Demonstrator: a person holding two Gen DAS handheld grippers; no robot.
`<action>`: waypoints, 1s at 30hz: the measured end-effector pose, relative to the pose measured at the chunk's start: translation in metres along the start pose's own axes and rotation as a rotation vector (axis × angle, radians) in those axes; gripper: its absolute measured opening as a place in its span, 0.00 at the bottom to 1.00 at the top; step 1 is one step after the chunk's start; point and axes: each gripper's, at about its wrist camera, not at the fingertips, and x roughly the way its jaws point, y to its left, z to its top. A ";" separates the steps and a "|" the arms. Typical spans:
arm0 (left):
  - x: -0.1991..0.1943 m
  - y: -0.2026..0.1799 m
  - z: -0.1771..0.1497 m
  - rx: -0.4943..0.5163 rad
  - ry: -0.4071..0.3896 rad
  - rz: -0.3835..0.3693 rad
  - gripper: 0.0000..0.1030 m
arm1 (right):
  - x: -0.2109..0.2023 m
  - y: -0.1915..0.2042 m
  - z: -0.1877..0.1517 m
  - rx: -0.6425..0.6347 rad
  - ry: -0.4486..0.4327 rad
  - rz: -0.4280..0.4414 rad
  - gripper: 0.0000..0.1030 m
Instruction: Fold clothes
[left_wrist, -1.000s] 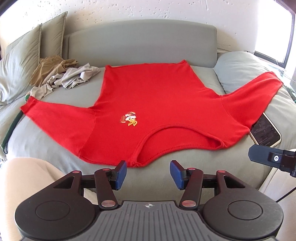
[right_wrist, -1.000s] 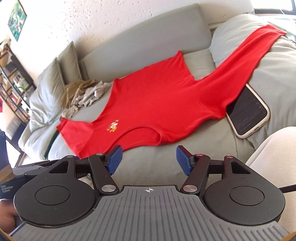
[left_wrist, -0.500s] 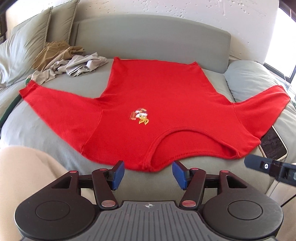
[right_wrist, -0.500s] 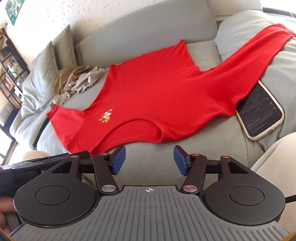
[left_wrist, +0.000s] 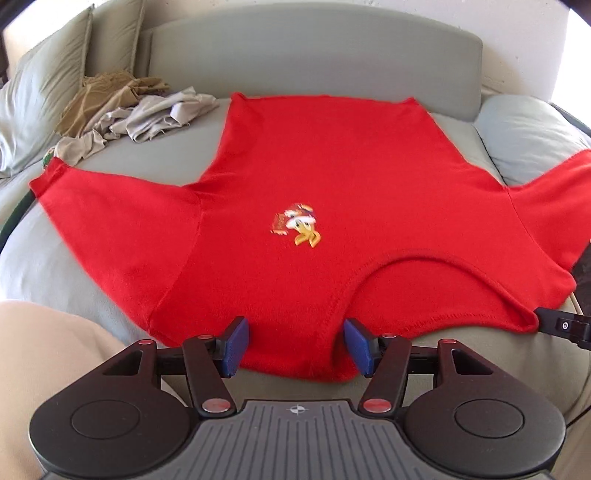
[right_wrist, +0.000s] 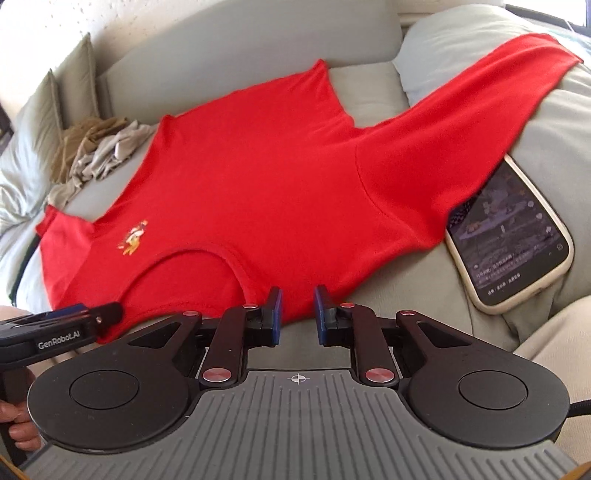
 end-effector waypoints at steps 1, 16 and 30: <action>-0.002 -0.001 0.000 0.003 0.011 -0.004 0.55 | -0.003 -0.001 -0.001 0.010 0.017 0.010 0.21; -0.042 -0.021 0.051 -0.031 -0.020 -0.159 0.56 | -0.130 -0.149 0.069 0.504 -0.382 -0.002 0.68; -0.024 -0.084 0.095 -0.045 0.004 -0.302 0.58 | -0.071 -0.300 0.155 0.756 -0.413 -0.159 0.46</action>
